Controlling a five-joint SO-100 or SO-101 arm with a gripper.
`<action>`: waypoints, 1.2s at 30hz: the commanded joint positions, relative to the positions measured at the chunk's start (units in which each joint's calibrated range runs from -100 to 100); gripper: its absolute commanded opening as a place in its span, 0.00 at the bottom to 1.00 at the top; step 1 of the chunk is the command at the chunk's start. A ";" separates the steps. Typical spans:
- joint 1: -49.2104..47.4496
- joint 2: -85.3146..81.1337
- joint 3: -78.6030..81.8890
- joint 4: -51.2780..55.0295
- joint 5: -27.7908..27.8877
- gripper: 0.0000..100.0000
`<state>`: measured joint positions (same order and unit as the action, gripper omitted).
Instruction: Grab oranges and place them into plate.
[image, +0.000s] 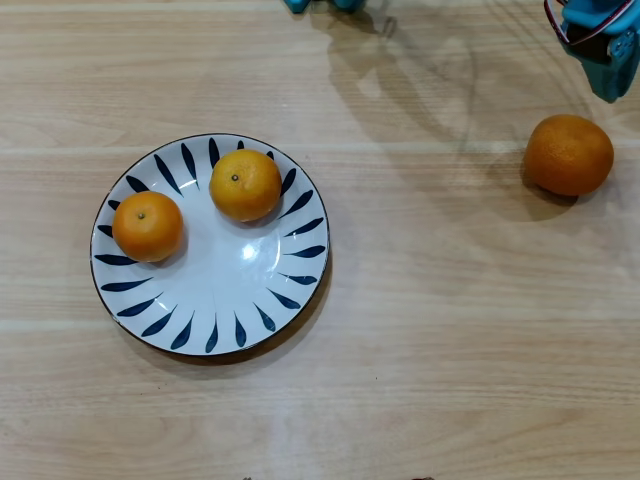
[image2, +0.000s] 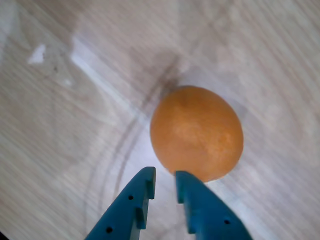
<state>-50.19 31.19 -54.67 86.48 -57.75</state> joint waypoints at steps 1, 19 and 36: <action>-0.70 -0.50 -3.05 0.54 -0.33 0.24; -4.00 -5.75 31.72 -27.73 -4.46 0.33; -2.39 -16.48 51.82 -38.22 -4.62 0.33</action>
<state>-52.13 17.14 -0.04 42.03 -62.08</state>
